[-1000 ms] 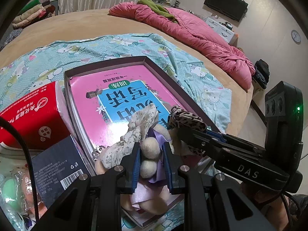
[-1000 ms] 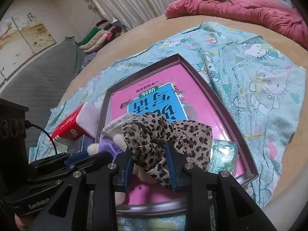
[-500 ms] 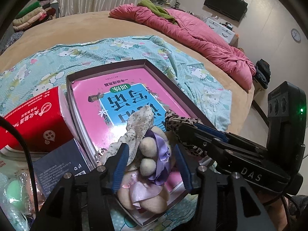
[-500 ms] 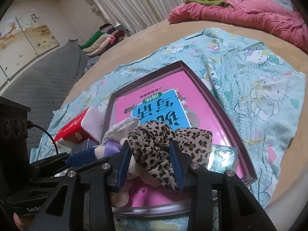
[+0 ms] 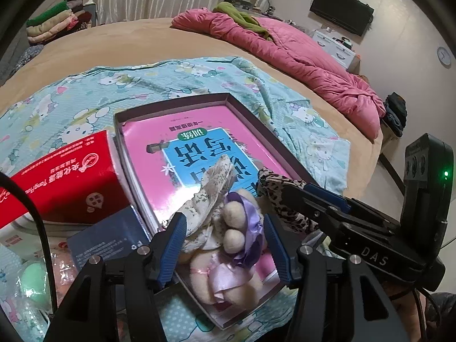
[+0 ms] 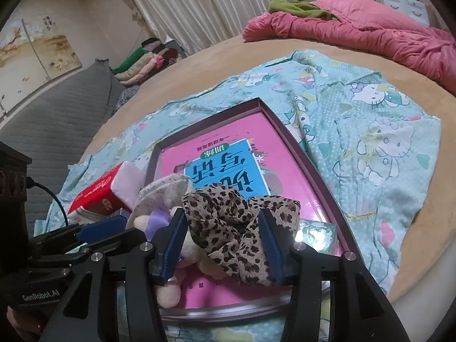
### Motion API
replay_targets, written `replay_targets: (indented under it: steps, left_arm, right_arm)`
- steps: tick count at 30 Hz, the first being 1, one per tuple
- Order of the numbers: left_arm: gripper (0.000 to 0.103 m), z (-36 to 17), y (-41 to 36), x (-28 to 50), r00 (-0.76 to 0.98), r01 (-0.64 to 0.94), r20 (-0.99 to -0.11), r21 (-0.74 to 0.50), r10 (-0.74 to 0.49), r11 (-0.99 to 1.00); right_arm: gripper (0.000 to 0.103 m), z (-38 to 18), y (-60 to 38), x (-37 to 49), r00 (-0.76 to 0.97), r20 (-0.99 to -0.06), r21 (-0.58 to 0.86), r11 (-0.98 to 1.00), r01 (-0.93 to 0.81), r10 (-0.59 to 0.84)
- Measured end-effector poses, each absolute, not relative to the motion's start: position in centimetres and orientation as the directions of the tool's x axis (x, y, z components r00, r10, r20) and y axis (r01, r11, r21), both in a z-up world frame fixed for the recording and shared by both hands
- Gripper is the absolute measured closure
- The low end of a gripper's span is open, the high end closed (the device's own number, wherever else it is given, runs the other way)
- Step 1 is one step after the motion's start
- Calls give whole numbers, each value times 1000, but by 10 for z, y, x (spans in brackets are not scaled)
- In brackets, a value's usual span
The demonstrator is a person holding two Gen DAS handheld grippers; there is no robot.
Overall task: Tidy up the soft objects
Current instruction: 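Withdraw both open tools up from the toys on the tray, then move both open tools toward the bagged items beside the tissue box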
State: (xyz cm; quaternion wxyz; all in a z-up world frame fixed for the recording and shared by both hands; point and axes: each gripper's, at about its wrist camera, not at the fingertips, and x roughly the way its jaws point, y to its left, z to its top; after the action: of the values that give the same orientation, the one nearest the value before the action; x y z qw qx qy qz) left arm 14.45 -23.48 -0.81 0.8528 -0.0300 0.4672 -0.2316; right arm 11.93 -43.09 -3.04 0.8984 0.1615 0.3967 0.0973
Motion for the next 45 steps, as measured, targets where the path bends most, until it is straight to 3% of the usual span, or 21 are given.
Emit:
replay_targets:
  steps: [17, 21, 26, 45]
  left_arm:
    - [42, 2, -219, 144, 477, 338, -778, -267, -409, 903]
    - [37, 8, -218, 141, 499, 337, -770, -251, -398, 908]
    - [32, 16, -215, 137, 519, 334, -763, -235, -386, 913]
    - [22, 36, -201, 115, 558, 330, -746, -203, -363, 922]
  right_arm:
    - [44, -20, -431, 112, 701, -667, 327, 945, -29, 252]
    - [33, -16, -432, 109, 719, -656, 315, 949, -17, 230]
    - [29, -12, -432, 108, 730, -649, 304, 953, -8, 214]
    - [27, 1, -426, 97, 774, -617, 236, 972, 8, 143]
